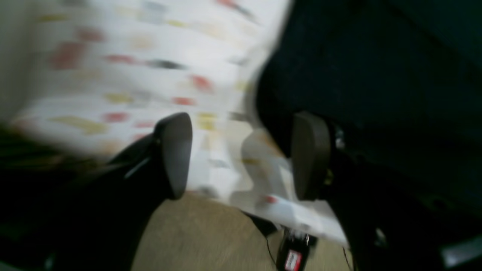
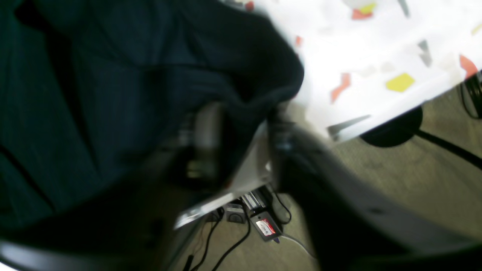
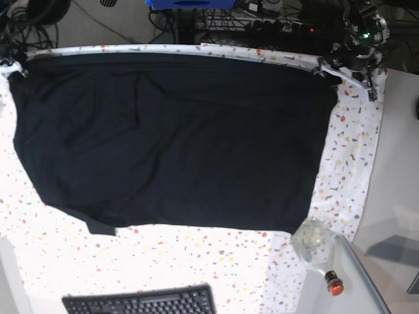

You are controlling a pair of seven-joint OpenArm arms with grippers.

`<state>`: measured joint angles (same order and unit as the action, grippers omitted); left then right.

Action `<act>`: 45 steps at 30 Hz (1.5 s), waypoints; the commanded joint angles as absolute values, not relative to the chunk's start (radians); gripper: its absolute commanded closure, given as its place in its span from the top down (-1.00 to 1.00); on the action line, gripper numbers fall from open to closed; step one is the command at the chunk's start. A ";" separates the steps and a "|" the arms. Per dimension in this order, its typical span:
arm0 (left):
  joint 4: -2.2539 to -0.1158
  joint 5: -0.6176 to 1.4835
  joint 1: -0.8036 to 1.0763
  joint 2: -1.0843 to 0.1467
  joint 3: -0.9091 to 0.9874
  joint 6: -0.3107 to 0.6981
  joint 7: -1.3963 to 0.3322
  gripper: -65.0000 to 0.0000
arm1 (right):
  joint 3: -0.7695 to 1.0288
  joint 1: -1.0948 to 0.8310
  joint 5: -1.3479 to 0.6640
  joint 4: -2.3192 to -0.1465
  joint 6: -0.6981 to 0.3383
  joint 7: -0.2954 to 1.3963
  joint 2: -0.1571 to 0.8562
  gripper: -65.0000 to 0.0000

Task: Layout the t-shirt on the table in an organized manner, then fold the t-shirt properly
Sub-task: 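Lay the shirt flat and pull its edge with both grippers, then regrasp the shirt sides with both grippers and pull them outward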

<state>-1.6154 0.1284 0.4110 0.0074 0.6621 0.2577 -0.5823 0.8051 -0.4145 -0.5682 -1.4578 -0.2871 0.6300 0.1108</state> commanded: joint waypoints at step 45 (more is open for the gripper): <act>-1.331 0.119 0.208 -0.130 0.412 0.245 -0.558 -1.00 | 0.173 0.406 -0.450 -0.469 -0.291 0.217 0.498 0.25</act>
<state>-1.3319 0.1272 0.2054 -0.1207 0.4107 0.2504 -0.5396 0.1715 0.3843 -0.4412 -0.4580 -0.2874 0.2344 0.4820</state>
